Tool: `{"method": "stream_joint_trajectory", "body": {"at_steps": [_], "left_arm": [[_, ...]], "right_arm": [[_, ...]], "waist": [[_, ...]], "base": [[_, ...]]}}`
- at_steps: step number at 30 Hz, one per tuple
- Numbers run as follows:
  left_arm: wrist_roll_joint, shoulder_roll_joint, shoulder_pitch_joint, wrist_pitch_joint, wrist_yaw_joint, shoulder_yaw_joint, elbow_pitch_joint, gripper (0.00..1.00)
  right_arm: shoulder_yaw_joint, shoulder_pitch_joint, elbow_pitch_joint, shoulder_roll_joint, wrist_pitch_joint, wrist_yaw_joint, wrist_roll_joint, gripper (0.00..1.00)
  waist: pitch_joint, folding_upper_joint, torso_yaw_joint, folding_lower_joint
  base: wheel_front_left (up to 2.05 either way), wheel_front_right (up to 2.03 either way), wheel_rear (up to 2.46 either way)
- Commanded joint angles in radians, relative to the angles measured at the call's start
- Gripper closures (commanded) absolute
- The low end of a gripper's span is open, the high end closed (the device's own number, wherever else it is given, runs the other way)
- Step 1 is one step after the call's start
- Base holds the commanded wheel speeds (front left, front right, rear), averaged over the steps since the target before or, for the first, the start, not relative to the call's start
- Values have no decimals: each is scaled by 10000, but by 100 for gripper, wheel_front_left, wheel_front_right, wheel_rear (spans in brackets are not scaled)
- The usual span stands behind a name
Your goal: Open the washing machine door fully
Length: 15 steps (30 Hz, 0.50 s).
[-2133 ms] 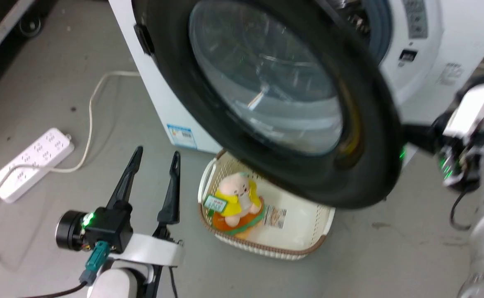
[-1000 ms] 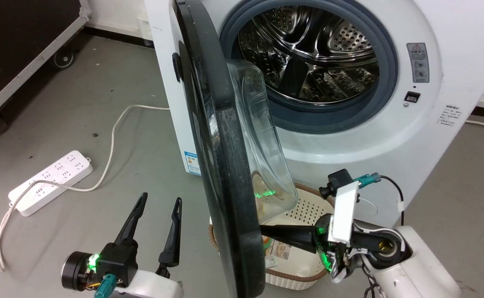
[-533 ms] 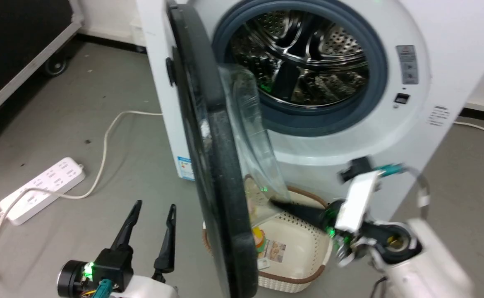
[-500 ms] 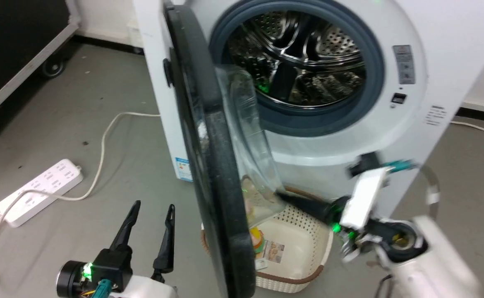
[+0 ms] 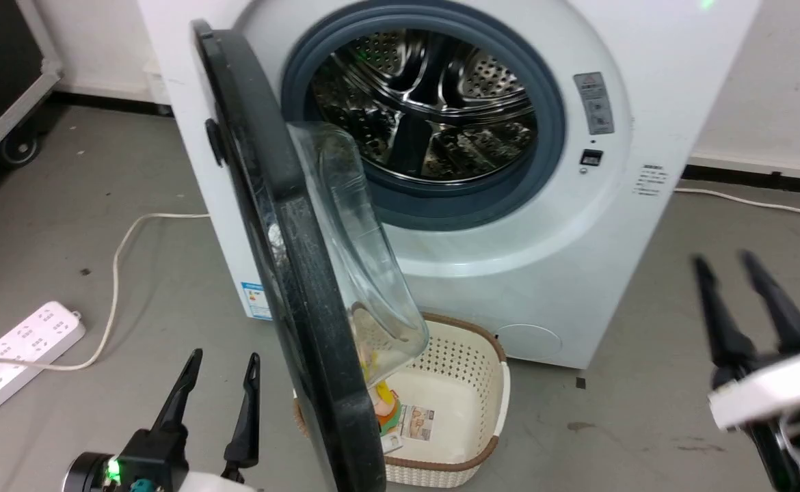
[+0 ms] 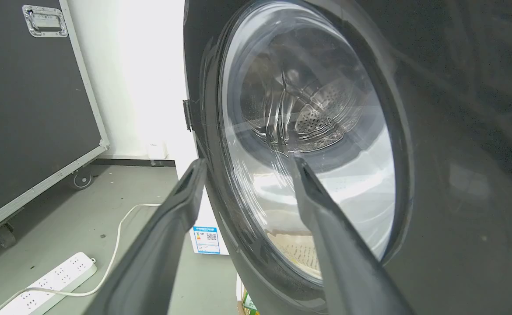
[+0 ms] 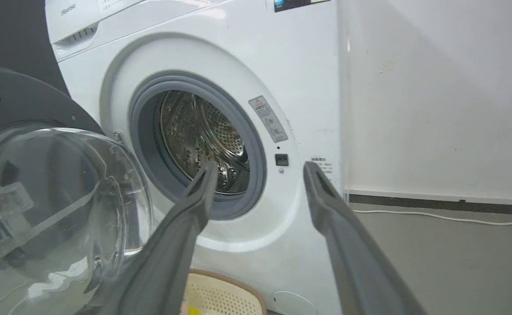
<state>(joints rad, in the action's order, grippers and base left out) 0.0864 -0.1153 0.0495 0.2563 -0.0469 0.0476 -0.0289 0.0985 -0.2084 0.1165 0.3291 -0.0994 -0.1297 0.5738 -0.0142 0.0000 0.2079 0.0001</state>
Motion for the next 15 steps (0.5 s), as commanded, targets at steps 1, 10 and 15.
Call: {"method": "stream_joint_trajectory", "body": {"at_steps": [1,10,15], "left_arm": [[55,-72,178,55,-13,-56,79,0],[227,-143,663,55,-86,-312,259,0],[298,-130,854,55,-187,-402,337,0]], "right_arm": [[-468,437,-120,-369,-379,-10,-627,0],[-2283,2764,-1410,-2367,-1461,-10,-4553,0],[-2350,3751,-1596,-2746,-1586,-10,-5183,0]], "waist": [[-15,0,-133,-1],[-95,0,-628,-1],[-88,0,-757,-1]], "base": [[0,0,0],[0,0,0],[0,0,0]]}}
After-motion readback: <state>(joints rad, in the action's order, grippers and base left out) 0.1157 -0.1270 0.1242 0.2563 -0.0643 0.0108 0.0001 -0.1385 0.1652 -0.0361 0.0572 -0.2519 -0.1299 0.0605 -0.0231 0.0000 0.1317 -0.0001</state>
